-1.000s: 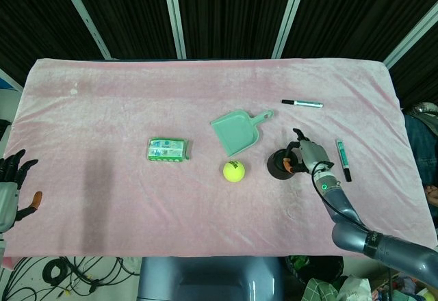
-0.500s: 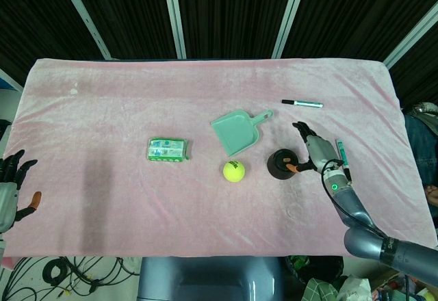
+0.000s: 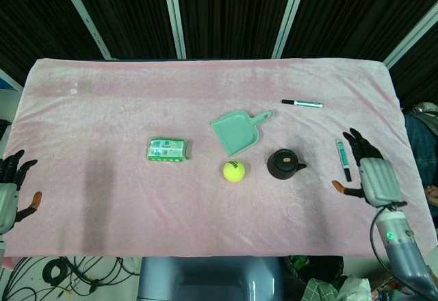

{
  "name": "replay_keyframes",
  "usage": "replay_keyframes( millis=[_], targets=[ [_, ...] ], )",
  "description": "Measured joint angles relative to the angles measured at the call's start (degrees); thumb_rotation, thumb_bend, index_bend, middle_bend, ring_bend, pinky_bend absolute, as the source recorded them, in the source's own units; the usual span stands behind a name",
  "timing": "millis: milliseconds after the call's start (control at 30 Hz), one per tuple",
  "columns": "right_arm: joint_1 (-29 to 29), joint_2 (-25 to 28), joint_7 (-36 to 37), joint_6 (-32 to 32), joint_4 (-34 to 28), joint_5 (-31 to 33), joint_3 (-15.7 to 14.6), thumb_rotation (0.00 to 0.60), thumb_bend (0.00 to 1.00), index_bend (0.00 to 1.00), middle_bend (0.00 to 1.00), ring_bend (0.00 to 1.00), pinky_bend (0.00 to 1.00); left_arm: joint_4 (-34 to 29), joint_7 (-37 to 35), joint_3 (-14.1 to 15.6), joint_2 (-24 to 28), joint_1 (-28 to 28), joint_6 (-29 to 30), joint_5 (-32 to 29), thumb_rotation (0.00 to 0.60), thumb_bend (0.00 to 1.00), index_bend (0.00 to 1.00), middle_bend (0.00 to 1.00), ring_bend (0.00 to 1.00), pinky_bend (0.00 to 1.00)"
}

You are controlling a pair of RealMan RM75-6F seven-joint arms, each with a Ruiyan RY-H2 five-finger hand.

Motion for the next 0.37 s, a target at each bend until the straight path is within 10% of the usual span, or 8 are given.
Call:
replay_keyframes(
  millis=[167, 367],
  targets=[
    [-8.13, -2.36, -6.55, 8.29, 3.01, -9.37, -7.71, 0.600, 0.08, 0.00, 0.00, 0.09, 0.17, -0.24, -0.40, -0.21, -0.01, 0.13, 0.69, 0.29, 0.600, 0.39, 0.16, 0.00, 0.00, 0.00],
    [-10.79, -6.41, -11.27, 9.53, 6.83, -11.23, -9.73, 0.600, 0.09, 0.00, 0.00, 0.09, 0.17, -0.17, -0.89, -0.31, 0.11, 0.30, 1.14, 0.65, 0.600, 0.39, 0.16, 0.00, 0.00, 0.00]
  ],
)
